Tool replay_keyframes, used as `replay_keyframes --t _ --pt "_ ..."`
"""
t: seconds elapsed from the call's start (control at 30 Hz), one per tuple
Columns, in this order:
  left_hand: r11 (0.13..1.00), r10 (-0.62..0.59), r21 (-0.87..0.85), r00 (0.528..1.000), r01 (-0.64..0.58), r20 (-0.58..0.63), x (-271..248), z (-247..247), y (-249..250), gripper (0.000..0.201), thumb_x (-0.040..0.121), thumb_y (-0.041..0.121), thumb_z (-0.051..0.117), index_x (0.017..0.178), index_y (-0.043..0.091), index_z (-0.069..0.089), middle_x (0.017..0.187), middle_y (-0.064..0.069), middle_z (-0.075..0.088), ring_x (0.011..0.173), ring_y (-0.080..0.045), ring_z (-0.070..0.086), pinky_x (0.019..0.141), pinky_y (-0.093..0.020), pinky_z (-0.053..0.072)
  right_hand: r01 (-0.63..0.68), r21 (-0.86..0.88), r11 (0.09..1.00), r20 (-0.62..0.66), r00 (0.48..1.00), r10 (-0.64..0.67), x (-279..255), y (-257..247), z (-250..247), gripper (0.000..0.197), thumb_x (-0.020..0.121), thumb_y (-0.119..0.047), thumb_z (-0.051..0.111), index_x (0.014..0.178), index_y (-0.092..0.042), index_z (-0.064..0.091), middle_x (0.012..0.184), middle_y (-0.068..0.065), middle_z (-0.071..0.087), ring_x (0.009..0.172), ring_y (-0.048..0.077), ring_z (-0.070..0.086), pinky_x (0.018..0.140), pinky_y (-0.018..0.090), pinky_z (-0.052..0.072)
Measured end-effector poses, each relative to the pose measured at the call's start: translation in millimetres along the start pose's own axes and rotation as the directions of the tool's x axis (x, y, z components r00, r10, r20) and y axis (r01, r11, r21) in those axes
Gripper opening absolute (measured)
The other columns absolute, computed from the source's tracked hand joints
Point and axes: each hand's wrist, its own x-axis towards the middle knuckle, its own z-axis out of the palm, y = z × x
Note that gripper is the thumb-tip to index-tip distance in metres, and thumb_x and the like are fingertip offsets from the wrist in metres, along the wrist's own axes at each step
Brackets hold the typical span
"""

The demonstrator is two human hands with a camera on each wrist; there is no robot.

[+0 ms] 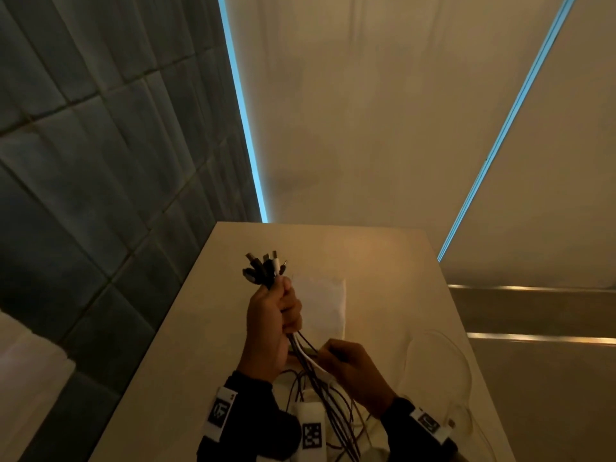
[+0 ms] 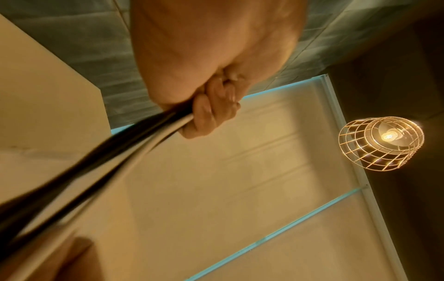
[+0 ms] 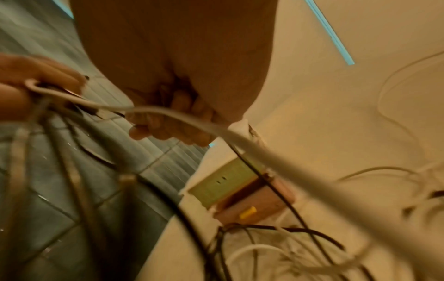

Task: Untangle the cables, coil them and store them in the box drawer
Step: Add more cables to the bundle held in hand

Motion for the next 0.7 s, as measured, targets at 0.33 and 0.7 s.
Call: replay_keyframes --t 0.33,0.7 --pt "0.998 0.052 -0.028 0.996 -0.055 -0.074 -8 -15 21 0.035 0.103 0.023 0.032 0.069 0.018 0.040 0.050 0.008 0.025 0.036 -0.004 0.016 0.035 -0.015 0.017 -0.137 -0.321 0.937 -0.024 0.990 0.137 -4 65 -6 0.030 0.094 -0.016 0.054 0.068 -0.028 0.061 0.067 -0.006 0.062 0.064 0.002 0.057 0.067 0.027 0.047" --pt "0.969 -0.125 0.194 0.981 0.152 -0.149 -14 -17 13 0.029 0.103 0.025 0.034 0.084 0.006 0.046 0.076 -0.016 0.074 0.064 -0.027 0.070 0.056 -0.033 0.056 0.129 0.188 0.974 -0.084 0.990 -0.115 18 -83 9 0.015 0.094 -0.009 0.058 0.084 0.003 0.059 0.072 -0.002 0.064 0.056 0.011 0.056 0.050 0.021 0.038"
